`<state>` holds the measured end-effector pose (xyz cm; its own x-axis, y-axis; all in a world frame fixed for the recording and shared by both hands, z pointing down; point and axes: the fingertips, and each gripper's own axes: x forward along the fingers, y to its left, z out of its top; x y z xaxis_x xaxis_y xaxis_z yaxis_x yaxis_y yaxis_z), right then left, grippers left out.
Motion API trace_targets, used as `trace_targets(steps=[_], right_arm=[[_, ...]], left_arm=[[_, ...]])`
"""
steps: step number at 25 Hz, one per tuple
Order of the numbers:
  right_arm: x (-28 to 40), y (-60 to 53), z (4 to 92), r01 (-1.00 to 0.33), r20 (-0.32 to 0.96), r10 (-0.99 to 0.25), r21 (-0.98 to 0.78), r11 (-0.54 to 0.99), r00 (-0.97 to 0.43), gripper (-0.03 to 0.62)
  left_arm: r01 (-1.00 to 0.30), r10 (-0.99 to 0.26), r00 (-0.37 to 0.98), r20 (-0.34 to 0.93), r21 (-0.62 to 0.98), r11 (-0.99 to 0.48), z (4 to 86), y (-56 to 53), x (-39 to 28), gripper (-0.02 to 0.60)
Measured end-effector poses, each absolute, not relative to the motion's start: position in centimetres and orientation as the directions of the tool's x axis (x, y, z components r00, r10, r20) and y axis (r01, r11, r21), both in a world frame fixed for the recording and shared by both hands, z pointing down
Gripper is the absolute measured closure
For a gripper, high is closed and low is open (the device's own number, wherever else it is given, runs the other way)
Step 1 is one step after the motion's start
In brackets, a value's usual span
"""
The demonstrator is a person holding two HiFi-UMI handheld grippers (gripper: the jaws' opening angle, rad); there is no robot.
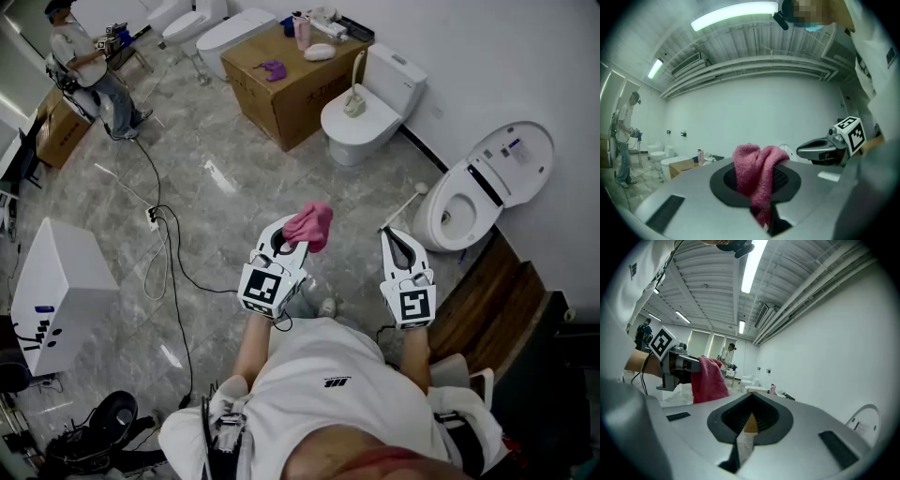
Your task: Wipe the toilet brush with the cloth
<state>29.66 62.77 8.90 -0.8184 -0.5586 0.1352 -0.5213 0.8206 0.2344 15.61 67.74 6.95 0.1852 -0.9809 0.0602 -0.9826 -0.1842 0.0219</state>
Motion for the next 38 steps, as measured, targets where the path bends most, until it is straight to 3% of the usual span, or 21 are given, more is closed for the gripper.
trace_targets(steps=[16,38], right_arm=[[29.3,57.2,9.5,-0.535,0.119,-0.567,0.222,0.815,-0.815,0.597],[16.4,43.5,10.3,-0.571,0.197,-0.623,0.262,0.778,-0.757,0.597]], left_arm=[[-0.983,-0.982,0.182,0.056,-0.013,-0.183,8.2,62.6,15.4,0.531],[-0.962,-0.96,0.272,0.058,0.014,-0.272,8.9,47.1,2.3,0.531]])
